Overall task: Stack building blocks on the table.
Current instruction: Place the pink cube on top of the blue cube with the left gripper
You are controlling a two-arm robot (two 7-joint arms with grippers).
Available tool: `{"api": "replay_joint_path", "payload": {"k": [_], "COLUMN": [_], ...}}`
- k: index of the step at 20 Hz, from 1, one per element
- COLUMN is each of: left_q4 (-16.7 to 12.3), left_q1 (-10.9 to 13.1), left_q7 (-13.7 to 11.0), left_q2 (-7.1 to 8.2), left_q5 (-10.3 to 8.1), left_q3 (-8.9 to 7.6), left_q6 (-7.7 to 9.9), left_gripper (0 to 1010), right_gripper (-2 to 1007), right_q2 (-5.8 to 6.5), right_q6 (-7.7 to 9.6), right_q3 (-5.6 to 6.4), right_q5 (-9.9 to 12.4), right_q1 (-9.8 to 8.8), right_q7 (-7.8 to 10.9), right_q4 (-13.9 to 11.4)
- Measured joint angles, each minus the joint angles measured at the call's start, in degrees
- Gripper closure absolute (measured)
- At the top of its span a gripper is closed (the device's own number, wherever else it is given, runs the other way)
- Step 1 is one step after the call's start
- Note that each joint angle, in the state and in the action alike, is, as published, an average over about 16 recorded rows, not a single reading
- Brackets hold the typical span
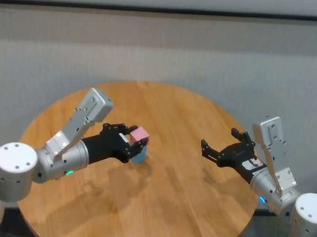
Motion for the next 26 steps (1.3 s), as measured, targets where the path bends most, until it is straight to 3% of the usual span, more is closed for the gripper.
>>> {"api": "replay_joint_path", "payload": {"k": [11,26], "left_q4": [3.22,9.62], "left_q1": [-1.48,-4.56], "left_q7": [1.04,1.85], "left_q2": [-1.86,-4.38], "left_q5": [0.31,2.30], "left_q3": [0.89,1.12], "left_q6": [0.73,-1.01], "left_gripper": [602,602], "right_gripper": [4,4], "right_q2": [0.00,0.00], "right_q6": [0.00,0.00], "right_q3": [0.00,0.00], "right_q5": [0.00,0.00], "right_q1": [0.00,0.00], "right_q7": [0.00,0.00], "right_q4": [0.00,0.00]}}
